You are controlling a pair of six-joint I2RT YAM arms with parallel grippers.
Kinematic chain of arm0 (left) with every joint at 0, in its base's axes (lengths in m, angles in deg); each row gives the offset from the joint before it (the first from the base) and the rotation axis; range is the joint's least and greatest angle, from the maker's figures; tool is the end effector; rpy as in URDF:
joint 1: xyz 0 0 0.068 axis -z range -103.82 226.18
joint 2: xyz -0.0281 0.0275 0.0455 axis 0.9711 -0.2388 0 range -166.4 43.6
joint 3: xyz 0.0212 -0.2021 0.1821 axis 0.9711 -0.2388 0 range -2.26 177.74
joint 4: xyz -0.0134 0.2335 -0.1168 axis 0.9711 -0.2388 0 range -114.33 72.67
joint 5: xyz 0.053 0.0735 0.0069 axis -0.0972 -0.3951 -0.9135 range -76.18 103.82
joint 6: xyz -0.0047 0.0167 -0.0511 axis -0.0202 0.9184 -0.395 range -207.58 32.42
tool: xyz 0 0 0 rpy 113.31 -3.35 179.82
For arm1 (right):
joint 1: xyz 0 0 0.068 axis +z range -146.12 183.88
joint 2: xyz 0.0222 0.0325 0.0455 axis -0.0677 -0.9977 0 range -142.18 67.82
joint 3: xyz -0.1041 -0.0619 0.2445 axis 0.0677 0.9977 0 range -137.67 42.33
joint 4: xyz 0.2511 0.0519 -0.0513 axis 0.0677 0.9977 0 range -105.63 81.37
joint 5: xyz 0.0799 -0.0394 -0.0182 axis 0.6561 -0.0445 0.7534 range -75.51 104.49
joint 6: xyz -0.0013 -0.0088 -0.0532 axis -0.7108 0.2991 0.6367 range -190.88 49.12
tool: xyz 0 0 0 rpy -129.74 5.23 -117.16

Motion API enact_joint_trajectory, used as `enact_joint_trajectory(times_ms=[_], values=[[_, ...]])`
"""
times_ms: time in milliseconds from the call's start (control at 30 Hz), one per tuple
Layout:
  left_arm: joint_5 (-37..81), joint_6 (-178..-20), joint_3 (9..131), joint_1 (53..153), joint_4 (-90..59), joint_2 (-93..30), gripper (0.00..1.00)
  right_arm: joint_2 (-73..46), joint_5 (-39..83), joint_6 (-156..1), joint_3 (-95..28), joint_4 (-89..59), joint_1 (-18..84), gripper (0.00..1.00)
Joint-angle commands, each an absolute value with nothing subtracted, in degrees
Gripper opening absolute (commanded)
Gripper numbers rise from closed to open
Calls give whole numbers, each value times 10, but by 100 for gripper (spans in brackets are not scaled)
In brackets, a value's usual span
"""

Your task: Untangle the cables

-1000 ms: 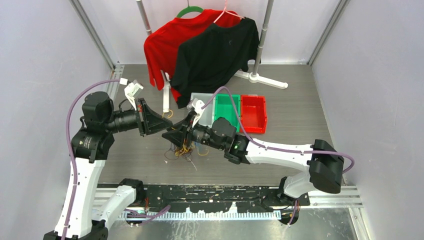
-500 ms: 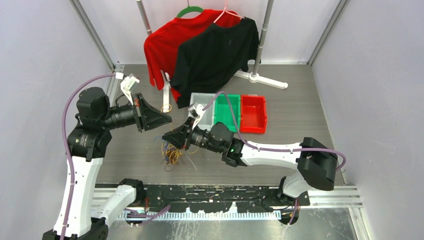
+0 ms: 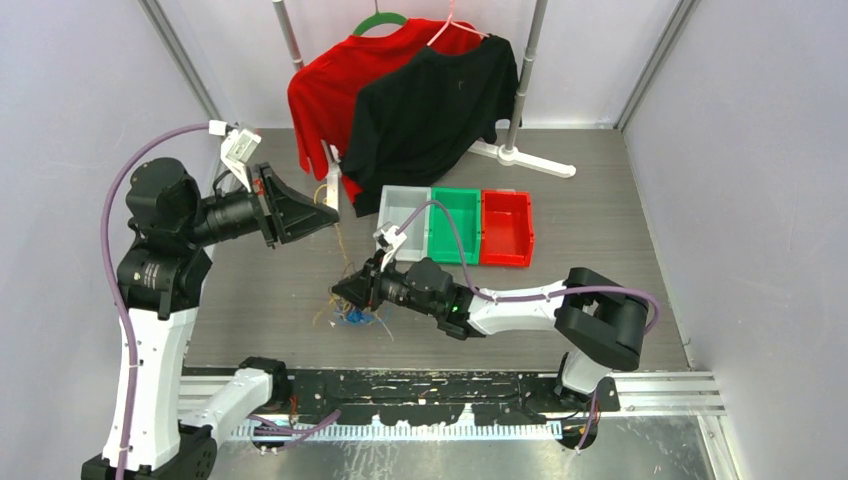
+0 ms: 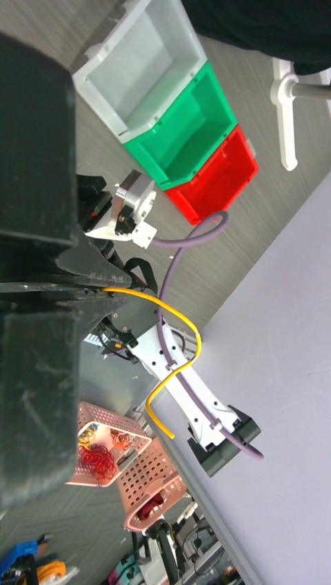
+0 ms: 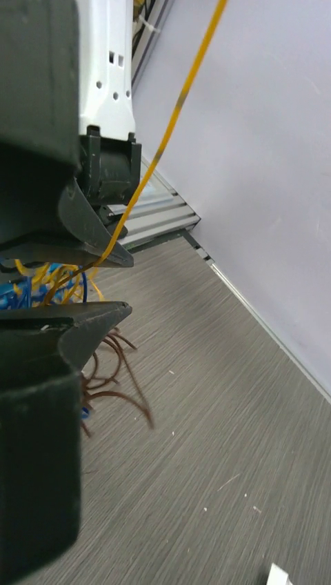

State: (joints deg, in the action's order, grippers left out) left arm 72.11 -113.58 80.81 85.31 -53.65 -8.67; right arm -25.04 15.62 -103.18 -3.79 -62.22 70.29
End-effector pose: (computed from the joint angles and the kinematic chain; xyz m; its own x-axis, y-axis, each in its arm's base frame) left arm 0.1240 -0.0507 0.4903 -0.4885 -0.1550 -0.8587 0.7846 0.3524 -0.5100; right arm 0.1411 0.3250 0.2395 -0.4946 0.2021 -0.8453 -0.7806 0.3243 0.5343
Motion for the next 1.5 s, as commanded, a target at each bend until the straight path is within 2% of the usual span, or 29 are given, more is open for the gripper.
enact_joint_trajectory(times_ms=[0,300,467,700,967,1133,1233,1367,1467], values=[[720,-1125,863,855,-492,-93,0,-260,114,-1036,-24,-656,706,31],[615,-1048,957,855,-485,-110,0,-307,51,-1031,-20,-648,706,40],[546,-1030,984,855,-455,-115,0,-330,39,-1028,-15,-654,707,52],[457,-1033,1019,855,-412,-132,0,-348,9,-1011,-16,-637,715,54],[340,-1021,1112,855,-355,-176,0,-382,-11,-1008,-19,-629,723,63],[277,-1013,1147,855,-349,-192,0,-394,-31,-1008,-17,-619,727,64],[318,-1013,1116,855,-380,-177,0,-363,-57,-1002,-4,-617,726,68],[361,-1008,1003,855,-404,-128,0,-288,-59,-983,12,-587,726,78],[382,-1001,927,855,-430,-96,0,-229,-43,-963,10,-539,725,82]])
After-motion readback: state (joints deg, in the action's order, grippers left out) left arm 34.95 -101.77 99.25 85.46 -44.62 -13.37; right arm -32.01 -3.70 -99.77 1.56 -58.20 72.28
